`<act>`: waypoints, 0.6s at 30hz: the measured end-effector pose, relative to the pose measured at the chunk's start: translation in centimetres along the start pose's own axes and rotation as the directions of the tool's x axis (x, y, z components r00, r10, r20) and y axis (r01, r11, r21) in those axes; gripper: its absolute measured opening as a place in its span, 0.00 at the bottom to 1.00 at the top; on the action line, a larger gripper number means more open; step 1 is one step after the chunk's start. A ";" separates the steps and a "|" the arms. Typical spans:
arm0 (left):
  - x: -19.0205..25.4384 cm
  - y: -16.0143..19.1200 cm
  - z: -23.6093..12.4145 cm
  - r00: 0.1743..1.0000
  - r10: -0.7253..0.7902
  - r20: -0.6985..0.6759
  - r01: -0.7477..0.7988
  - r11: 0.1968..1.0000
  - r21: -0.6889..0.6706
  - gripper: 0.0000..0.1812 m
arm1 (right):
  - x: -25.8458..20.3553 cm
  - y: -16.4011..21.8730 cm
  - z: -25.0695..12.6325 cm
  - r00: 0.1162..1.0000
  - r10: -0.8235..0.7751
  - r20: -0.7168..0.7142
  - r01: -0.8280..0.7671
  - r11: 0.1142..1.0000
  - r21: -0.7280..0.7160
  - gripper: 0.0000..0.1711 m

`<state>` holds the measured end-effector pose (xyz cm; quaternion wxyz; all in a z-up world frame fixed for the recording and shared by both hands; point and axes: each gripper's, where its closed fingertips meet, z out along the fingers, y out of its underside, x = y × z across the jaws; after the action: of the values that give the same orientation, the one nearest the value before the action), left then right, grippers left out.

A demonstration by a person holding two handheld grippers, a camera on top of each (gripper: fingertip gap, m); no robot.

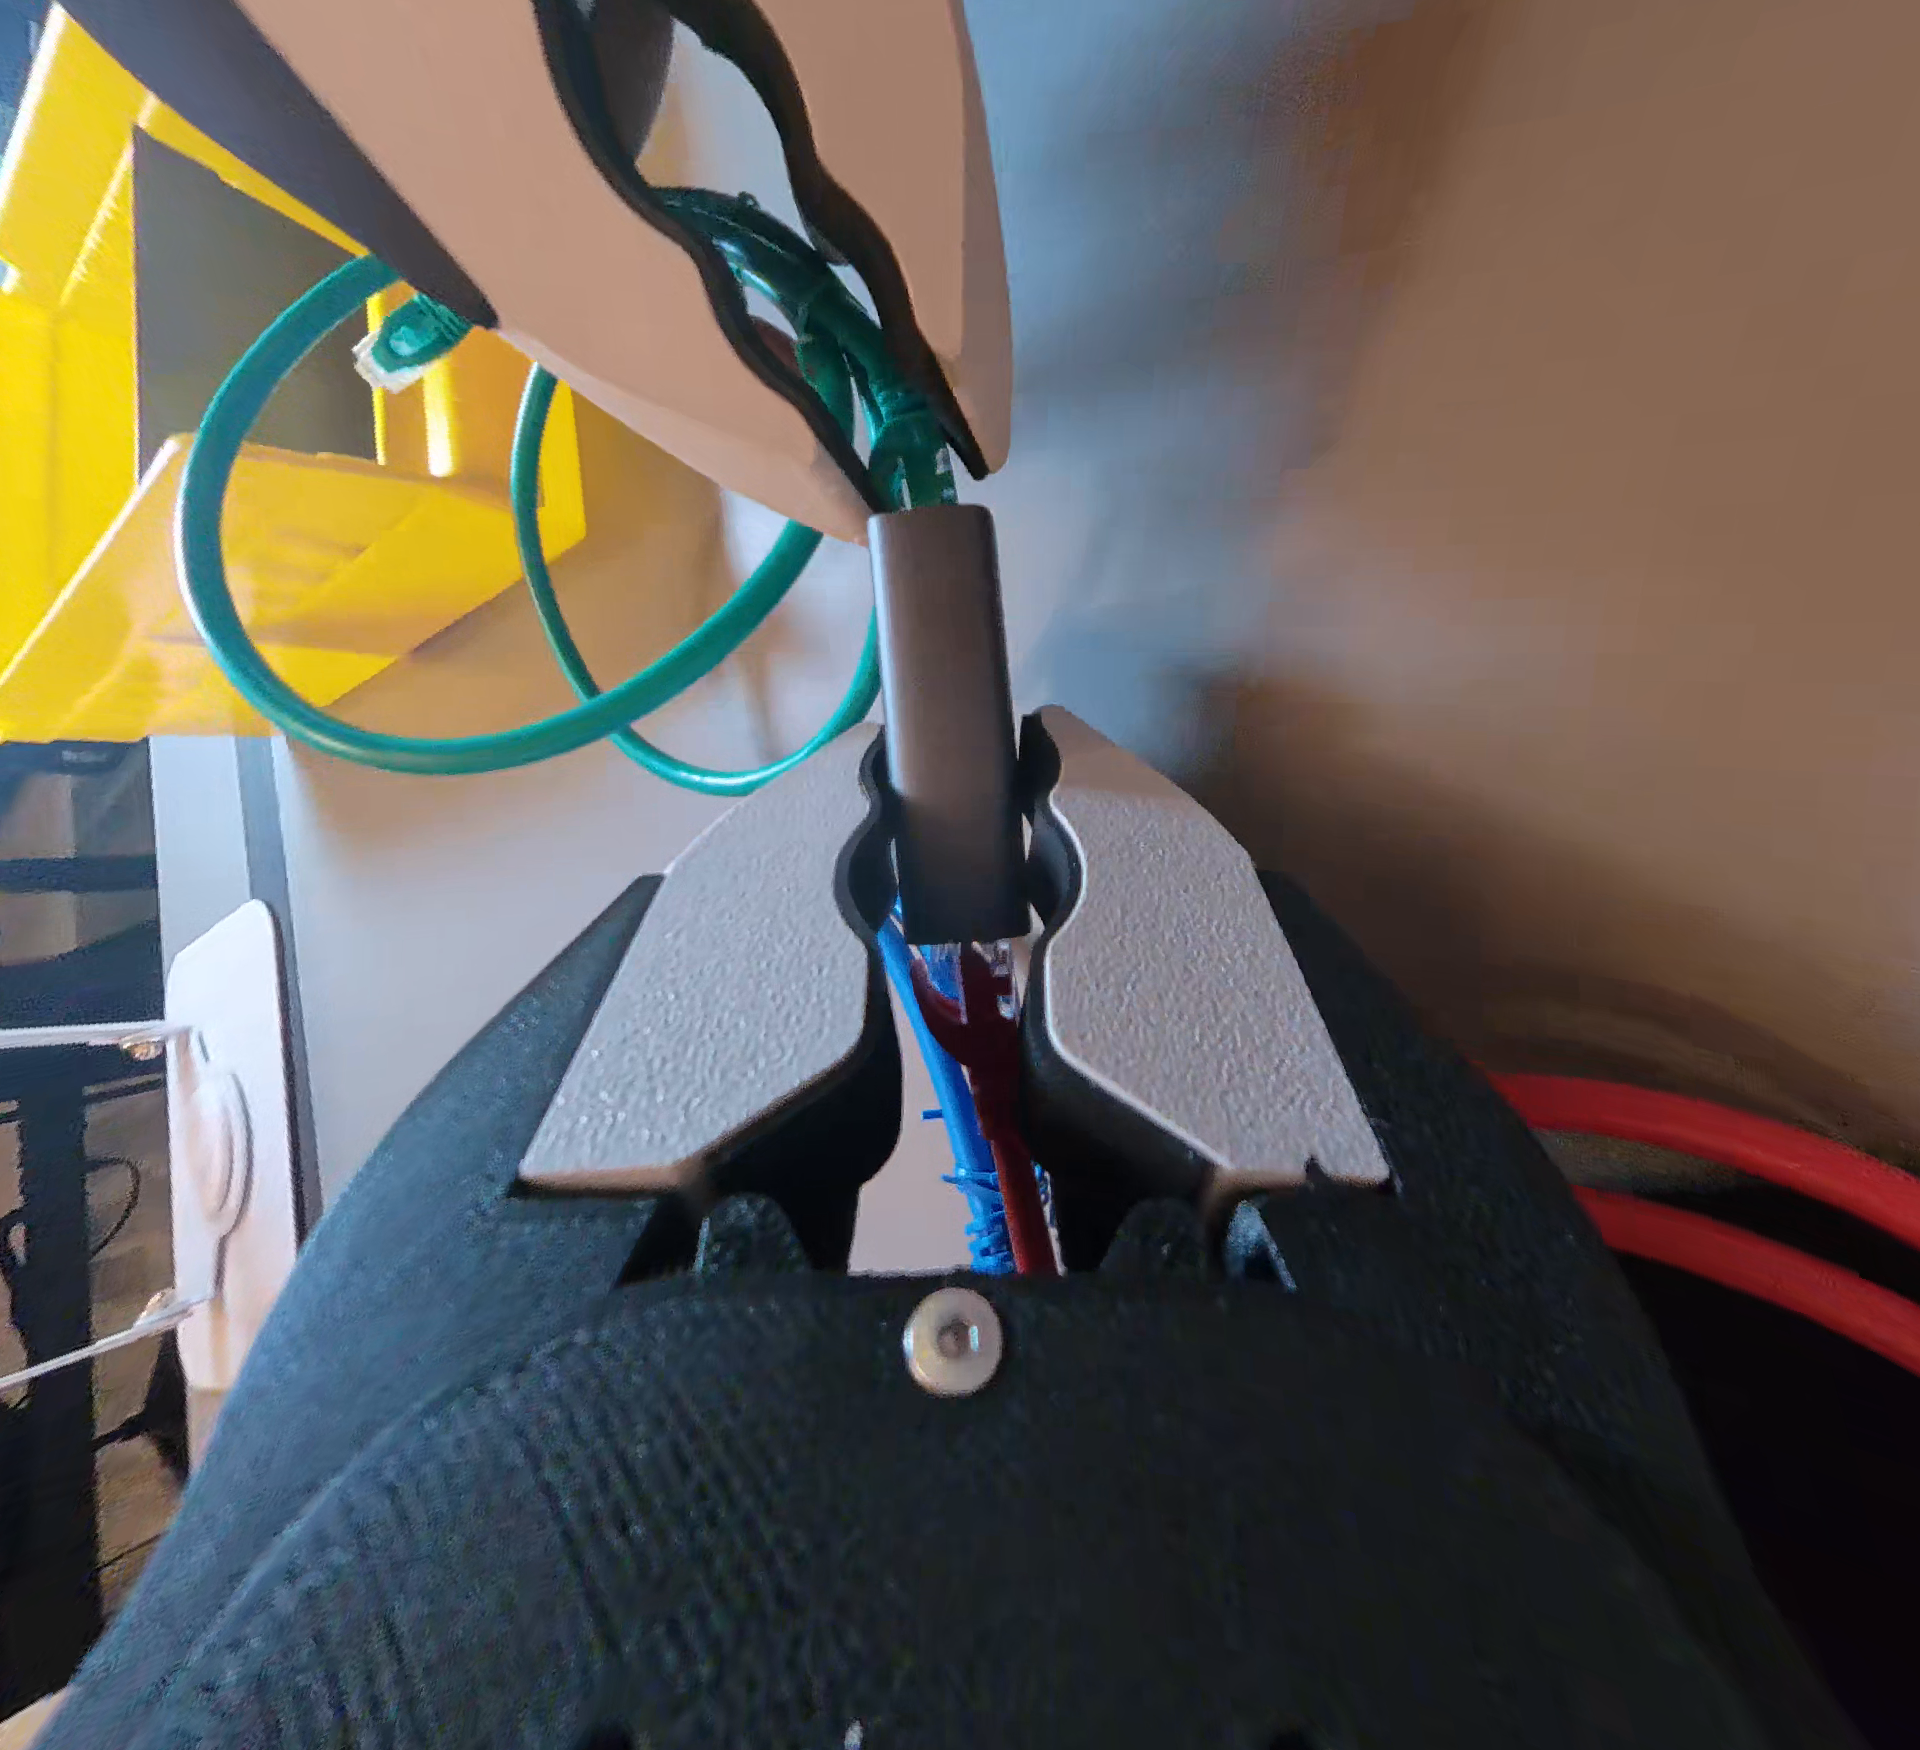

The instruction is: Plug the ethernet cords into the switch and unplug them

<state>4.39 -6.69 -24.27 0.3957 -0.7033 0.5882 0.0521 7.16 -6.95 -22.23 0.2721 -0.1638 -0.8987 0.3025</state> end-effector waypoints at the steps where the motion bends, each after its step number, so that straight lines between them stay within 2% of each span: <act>1: -0.1 -0.4 0.0 1.000 -0.008 -0.004 0.009 1.000 0.017 0.13 | -0.1 -0.1 -0.4 1.000 0.002 0.012 -0.002 1.000 -0.003 0.08; 7: -0.2 -1.7 -0.1 1.000 -0.027 0.000 0.027 0.998 0.065 0.12 | -0.5 -0.5 -2.0 0.999 -0.035 0.035 0.037 0.998 -0.046 0.08; 8: -0.8 0.3 -0.2 0.999 -0.012 0.036 0.013 0.999 -0.037 0.12 | -1.9 -0.3 -2.5 0.990 -0.050 0.130 0.058 0.997 -0.054 0.07; 9: -1.6 3.1 -0.7 0.996 -0.024 0.085 0.034 0.992 -0.125 0.12 | -2.8 -0.7 -3.1 0.985 0.000 0.173 0.005 1.000 -0.027 0.07; 10: -1.8 4.3 -1.4 0.989 -0.114 0.092 0.122 0.988 -0.092 0.12 | -3.0 -0.7 -3.5 0.990 0.006 0.140 -0.004 1.000 -0.014 0.07; 11: -1.9 3.3 -2.3 0.983 -0.161 0.094 0.163 0.987 -0.013 0.12 | -2.2 -0.1 -3.7 0.998 -0.025 0.050 0.026 0.999 -0.028 0.07; 13: -2.8 0.0 -3.2 0.982 -0.098 0.160 0.095 0.995 0.027 0.12 | -1.0 0.3 -4.3 1.000 -0.010 0.001 0.010 0.998 -0.054 0.08; 15: -4.4 -1.9 -3.6 0.969 -0.112 0.220 0.100 0.993 0.064 0.12 | 1.5 -0.4 -5.2 0.996 -0.003 -0.086 -0.001 0.999 -0.039 0.08; 18: -5.7 -0.9 -4.3 0.943 -0.219 0.250 0.193 0.973 0.127 0.12 | 4.7 -1.9 -7.4 0.972 0.089 -0.217 -0.075 0.995 0.072 0.08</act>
<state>1.77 -4.88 -17.89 0.5082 -0.7271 0.4557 0.0736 7.53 -2.86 -14.20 0.3621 -0.2246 -0.8455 0.3219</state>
